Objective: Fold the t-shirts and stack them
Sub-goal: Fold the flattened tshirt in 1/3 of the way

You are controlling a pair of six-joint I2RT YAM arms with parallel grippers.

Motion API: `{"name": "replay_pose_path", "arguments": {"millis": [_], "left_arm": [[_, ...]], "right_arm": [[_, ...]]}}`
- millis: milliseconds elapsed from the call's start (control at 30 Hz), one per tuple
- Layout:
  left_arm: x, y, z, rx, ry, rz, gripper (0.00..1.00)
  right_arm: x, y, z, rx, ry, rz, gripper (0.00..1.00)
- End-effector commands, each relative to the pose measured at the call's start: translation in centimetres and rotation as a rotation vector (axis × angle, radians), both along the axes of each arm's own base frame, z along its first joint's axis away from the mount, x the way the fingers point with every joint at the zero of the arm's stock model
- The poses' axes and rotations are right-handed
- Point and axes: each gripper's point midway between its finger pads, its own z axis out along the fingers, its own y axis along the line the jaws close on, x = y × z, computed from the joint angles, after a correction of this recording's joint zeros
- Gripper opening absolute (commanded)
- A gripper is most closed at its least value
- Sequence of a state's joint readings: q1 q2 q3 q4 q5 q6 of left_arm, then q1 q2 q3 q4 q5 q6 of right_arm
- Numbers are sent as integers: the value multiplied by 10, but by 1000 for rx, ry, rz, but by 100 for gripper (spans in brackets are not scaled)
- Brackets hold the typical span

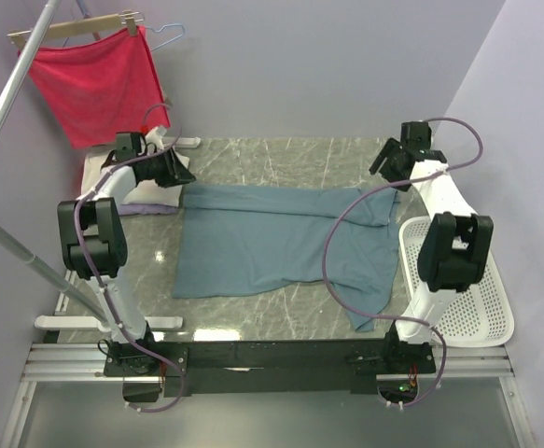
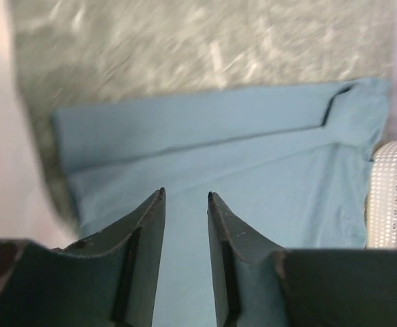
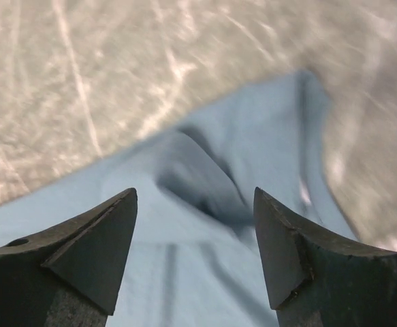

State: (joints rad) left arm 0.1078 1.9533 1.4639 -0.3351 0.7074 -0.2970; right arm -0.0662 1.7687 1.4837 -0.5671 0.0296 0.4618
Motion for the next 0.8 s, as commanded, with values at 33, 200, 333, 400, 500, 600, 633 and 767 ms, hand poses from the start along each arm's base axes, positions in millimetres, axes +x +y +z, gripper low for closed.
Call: {"name": "replay_pose_path", "arguments": {"millis": [33, 200, 333, 400, 500, 600, 633, 767], "left_arm": [[16, -39, 36, -63, -114, -77, 36], [13, -78, 11, -71, -70, -145, 27], [-2, -110, -9, -130, -26, -184, 23], [-8, -115, -18, -130, -6, -191, 23], [-16, -124, -27, -128, 17, -209, 21], [-20, -126, -32, -126, 30, -219, 21], [-21, -127, -32, -126, 32, -224, 21], [-22, -131, -32, -125, 34, -238, 21]], "right_arm": [[29, 18, -27, 94, 18, 98, 75], [42, 37, -40, 187, 16, 179, 73], [49, 46, -55, 230, 42, 228, 72], [50, 49, -56, 250, 36, 248, 68], [50, 53, -60, 267, 39, 268, 53], [47, 58, -61, 290, 44, 291, 22], [45, 60, -60, 300, 44, 296, 14], [38, 63, -49, 309, 12, 316, 0]]}}
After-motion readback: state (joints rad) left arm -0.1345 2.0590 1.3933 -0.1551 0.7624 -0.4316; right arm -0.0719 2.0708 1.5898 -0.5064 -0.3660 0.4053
